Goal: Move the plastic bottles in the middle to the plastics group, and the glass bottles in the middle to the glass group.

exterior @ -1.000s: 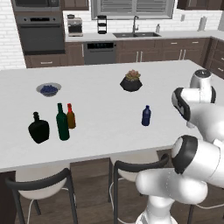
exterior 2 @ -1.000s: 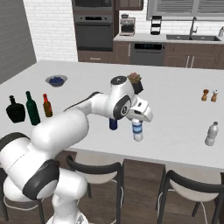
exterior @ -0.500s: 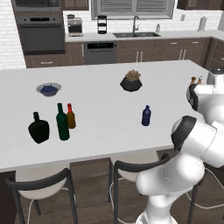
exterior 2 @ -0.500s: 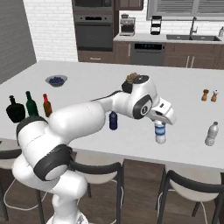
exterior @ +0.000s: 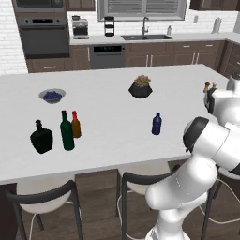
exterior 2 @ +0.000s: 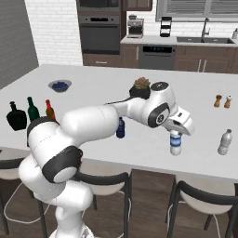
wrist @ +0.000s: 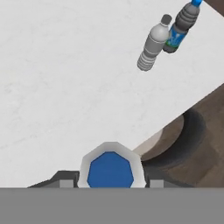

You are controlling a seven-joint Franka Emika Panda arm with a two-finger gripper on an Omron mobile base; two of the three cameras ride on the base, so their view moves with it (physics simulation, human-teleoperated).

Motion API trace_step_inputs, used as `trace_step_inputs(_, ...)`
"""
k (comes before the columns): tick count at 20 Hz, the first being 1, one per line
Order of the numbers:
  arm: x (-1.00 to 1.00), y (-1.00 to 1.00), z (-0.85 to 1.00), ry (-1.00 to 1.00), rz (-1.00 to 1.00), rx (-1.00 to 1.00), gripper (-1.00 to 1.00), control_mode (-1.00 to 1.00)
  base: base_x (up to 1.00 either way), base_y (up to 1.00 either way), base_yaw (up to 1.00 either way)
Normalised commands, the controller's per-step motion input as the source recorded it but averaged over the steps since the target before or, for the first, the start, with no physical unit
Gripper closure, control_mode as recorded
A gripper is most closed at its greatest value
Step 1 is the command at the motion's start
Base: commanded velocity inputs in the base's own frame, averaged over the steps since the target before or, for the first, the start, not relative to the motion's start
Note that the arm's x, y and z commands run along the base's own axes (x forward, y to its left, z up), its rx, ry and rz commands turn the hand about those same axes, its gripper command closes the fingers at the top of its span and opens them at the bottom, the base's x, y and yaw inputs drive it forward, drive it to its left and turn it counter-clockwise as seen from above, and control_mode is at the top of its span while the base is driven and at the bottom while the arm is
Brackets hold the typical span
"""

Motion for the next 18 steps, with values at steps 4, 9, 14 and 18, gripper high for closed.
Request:
trace_step_inputs(4,0.02,-0.14,-0.09,-0.06,0.02,0.00,1.00,-1.00,0.00,0.00,0.00)
trace_step_inputs(9,0.17,-0.19,-0.02,-0.09,0.01,0.00,1.00,-1.00,0.00,0.00,0.00)
trace_step_inputs(14,0.14,-0.33,0.00,-0.09,0.00,0.00,1.00,-1.00,0.00,0.00,0.00)
trace_step_inputs(18,0.00,-0.49,0.08,-0.02,0.00,0.00,1.00,-1.00,0.00,0.00,0.00)
